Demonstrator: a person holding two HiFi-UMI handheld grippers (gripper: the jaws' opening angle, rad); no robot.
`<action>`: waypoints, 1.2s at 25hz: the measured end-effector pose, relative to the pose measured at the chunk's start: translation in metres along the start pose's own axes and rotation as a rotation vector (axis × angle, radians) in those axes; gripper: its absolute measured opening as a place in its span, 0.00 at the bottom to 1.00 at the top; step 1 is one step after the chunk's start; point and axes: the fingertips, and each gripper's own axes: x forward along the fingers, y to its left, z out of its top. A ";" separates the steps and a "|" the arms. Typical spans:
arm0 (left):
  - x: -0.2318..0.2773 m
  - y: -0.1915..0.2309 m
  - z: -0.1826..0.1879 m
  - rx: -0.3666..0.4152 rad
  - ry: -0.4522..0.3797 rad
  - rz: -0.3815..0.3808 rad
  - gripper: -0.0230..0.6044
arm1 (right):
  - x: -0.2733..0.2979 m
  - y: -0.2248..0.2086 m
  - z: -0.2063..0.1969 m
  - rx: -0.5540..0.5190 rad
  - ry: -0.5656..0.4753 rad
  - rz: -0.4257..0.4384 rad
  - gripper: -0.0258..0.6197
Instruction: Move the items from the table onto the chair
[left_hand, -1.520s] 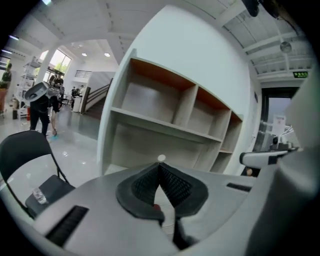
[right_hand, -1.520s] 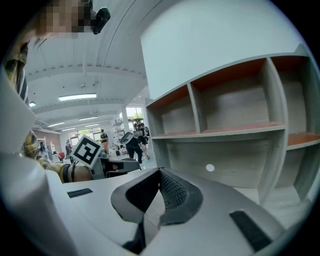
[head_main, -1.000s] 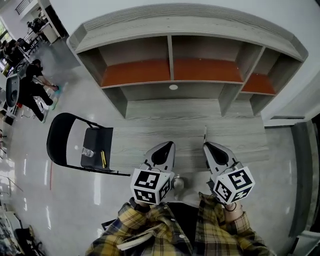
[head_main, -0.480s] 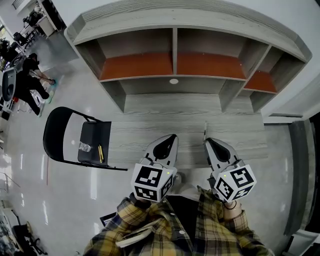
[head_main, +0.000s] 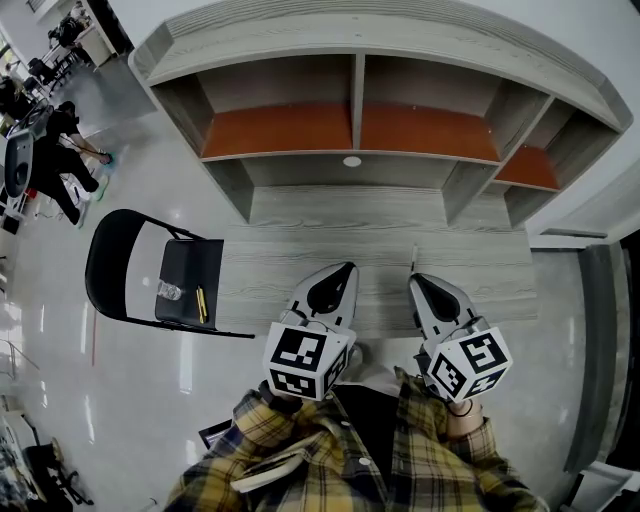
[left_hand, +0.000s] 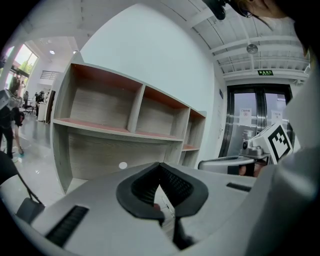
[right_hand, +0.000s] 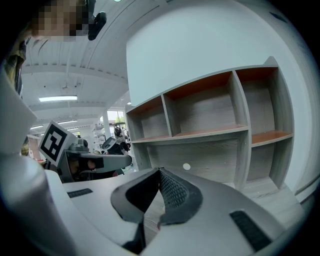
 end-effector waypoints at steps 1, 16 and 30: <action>0.001 0.001 0.000 -0.001 0.002 0.000 0.04 | 0.000 -0.001 0.000 0.001 0.001 -0.003 0.07; -0.010 0.023 -0.016 -0.026 0.039 0.053 0.04 | 0.015 -0.061 -0.046 0.059 0.092 -0.116 0.07; -0.046 0.060 -0.063 -0.128 0.140 0.181 0.04 | 0.071 -0.128 -0.168 0.236 0.349 -0.188 0.20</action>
